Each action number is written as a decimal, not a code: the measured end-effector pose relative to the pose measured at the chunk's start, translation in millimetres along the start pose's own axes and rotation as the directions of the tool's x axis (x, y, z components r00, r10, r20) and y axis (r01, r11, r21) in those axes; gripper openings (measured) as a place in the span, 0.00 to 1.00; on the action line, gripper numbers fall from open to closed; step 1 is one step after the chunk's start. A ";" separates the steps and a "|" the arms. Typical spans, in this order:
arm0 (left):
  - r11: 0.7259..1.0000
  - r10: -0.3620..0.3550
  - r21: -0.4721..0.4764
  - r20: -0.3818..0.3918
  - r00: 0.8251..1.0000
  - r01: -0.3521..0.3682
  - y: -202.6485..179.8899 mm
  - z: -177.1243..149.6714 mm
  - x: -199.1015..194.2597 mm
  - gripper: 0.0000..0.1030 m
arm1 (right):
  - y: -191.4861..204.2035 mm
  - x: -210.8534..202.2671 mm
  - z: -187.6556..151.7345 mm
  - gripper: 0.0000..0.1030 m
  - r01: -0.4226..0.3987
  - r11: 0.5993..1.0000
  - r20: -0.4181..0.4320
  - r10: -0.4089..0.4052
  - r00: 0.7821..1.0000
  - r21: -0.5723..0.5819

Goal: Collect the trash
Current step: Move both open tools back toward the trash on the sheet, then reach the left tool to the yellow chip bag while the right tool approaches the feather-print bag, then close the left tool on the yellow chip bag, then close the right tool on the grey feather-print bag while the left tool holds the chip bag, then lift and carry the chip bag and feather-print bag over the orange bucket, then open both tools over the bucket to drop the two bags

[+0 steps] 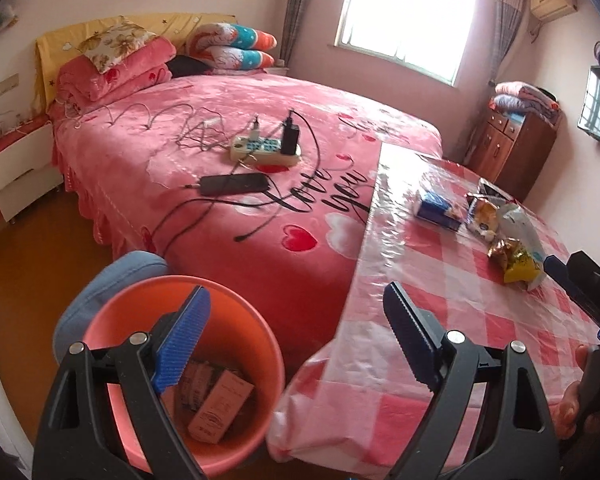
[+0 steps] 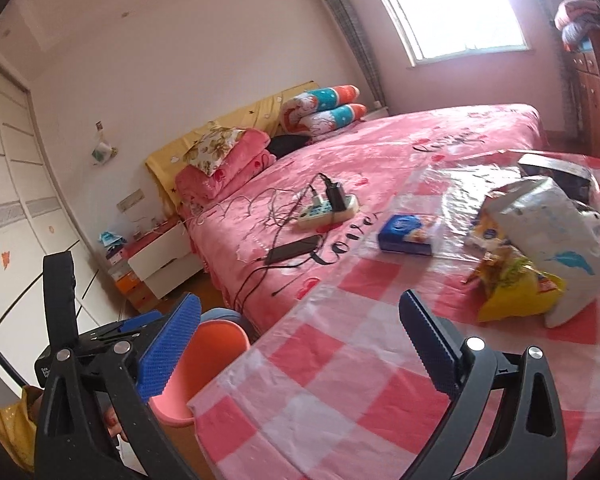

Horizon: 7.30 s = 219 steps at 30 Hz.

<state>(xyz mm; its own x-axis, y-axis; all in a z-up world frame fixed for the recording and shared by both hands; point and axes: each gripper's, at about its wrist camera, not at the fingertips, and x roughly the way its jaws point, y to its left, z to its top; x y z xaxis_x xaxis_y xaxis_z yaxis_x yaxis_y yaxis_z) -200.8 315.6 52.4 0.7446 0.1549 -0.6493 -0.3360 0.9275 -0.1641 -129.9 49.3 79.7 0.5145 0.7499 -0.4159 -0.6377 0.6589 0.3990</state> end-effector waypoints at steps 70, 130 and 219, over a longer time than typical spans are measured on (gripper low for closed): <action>0.886 -0.423 0.008 -0.400 0.813 0.464 -288.8 12.8 135.5 0.39 | -221.9 -78.3 29.5 0.95 0.311 0.885 -0.012 -0.328 0.945 0.346; 0.875 -0.468 -0.050 -0.340 0.816 0.482 -187.0 -2.0 86.8 0.39 | -189.7 -30.6 19.3 0.76 0.398 0.905 -0.147 -0.378 0.914 0.149; 0.928 -0.066 -0.373 -0.202 0.977 -0.014 170.7 -53.0 17.3 0.73 | 94.0 146.6 -24.2 0.86 -0.176 0.950 -0.484 0.285 0.827 0.259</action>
<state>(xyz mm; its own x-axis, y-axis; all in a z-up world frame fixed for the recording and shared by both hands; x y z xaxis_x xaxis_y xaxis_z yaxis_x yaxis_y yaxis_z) -275.8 458.6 -26.2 0.6335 0.0213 -0.7734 -0.5375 0.7311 -0.4202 -128.3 219.7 36.5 -0.0339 0.7792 -0.6259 -0.5476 0.5094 0.6638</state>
